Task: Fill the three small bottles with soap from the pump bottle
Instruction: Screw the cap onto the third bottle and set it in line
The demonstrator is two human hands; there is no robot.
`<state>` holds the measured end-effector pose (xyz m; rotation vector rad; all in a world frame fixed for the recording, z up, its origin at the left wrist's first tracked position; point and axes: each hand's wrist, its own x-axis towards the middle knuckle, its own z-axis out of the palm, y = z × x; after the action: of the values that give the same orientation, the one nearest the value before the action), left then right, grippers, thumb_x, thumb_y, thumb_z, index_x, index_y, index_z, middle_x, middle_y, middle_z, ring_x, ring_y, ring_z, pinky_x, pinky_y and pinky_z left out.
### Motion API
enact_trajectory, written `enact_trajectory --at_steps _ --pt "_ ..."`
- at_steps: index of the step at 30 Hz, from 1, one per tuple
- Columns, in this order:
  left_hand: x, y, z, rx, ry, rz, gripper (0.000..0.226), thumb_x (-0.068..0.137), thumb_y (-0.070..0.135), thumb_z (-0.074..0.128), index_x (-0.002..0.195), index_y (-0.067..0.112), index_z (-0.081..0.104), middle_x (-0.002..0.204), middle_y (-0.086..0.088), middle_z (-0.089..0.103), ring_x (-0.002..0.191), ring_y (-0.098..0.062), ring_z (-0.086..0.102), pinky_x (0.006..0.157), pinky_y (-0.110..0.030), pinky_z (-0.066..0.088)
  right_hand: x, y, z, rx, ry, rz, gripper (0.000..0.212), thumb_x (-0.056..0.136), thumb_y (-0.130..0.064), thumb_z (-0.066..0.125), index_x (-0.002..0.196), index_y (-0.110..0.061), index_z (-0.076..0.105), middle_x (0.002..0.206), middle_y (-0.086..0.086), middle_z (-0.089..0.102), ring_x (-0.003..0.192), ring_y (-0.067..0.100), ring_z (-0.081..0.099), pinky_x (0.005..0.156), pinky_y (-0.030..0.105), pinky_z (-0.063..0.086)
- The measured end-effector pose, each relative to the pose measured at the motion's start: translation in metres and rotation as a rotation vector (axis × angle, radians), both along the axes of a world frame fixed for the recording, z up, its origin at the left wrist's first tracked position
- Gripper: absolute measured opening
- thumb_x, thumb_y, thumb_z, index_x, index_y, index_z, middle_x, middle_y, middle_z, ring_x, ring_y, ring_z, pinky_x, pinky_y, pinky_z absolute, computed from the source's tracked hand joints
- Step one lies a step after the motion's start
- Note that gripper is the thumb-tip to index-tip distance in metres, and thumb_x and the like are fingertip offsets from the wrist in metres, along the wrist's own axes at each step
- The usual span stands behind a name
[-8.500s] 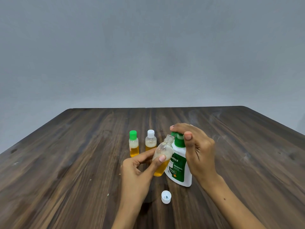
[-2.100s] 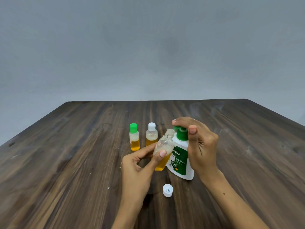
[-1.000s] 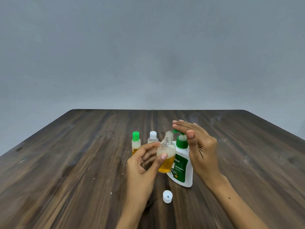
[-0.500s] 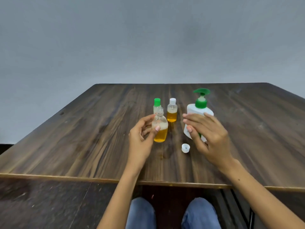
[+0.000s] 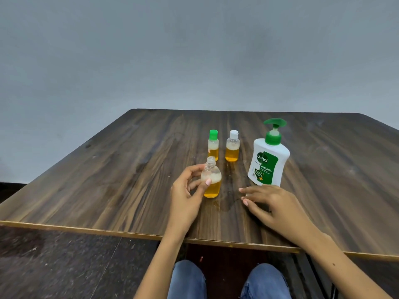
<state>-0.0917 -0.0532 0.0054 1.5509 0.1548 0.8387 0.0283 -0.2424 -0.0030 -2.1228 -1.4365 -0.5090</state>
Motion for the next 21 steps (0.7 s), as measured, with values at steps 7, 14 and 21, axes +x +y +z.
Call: enact_trajectory --at_steps 7,14,21 --pt "-0.001 0.003 -0.003 0.022 0.014 -0.021 0.029 0.088 0.003 0.066 0.114 0.015 0.061 0.115 -0.002 0.068 0.103 -0.012 0.069 0.086 -0.021 0.054 0.007 0.002 0.001 -0.052 0.064 0.067 0.029 0.081 -0.016 0.059 0.104 -0.022 0.075 0.115 -0.013 0.069 0.104 0.006 0.066 0.086 0.027 0.054" --pt "-0.003 0.003 -0.006 0.044 0.047 -0.061 0.03 0.088 0.003 0.066 0.115 0.013 0.061 0.117 -0.002 0.067 0.106 -0.011 0.068 0.09 -0.024 0.054 0.005 0.018 0.016 0.116 0.205 0.105 0.025 0.085 -0.012 0.073 0.109 -0.02 0.073 0.109 -0.01 0.071 0.1 0.001 0.064 0.086 0.026 0.053" --pt "-0.003 0.004 -0.008 0.042 0.058 -0.077 0.03 0.087 0.005 0.067 0.116 0.012 0.06 0.117 0.0 0.067 0.107 -0.013 0.068 0.091 -0.028 0.055 -0.014 0.061 0.044 0.688 0.763 0.229 0.021 0.084 -0.015 0.068 0.104 -0.014 0.072 0.104 0.0 0.073 0.103 0.013 0.067 0.087 0.022 0.052"
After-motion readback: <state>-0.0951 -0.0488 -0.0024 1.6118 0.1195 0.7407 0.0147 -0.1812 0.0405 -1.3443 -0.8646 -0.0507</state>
